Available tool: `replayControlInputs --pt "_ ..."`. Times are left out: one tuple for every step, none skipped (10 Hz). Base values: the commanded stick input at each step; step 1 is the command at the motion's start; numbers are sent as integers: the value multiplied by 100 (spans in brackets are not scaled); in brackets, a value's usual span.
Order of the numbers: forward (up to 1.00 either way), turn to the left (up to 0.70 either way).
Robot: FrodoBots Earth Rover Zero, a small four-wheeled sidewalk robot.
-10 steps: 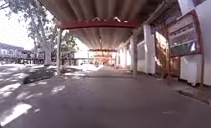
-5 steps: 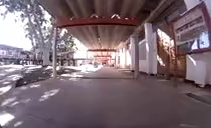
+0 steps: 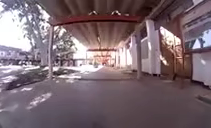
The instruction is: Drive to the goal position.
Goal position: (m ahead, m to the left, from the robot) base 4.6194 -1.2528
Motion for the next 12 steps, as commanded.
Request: replayControlInputs --pt "70 0" --pt "70 0" --pt "70 0" --pt "70 0" --pt "70 0" --pt "70 0" --pt "70 0" --pt "70 0" --pt "70 0" --pt "70 0" --pt "70 0" --pt "70 0"
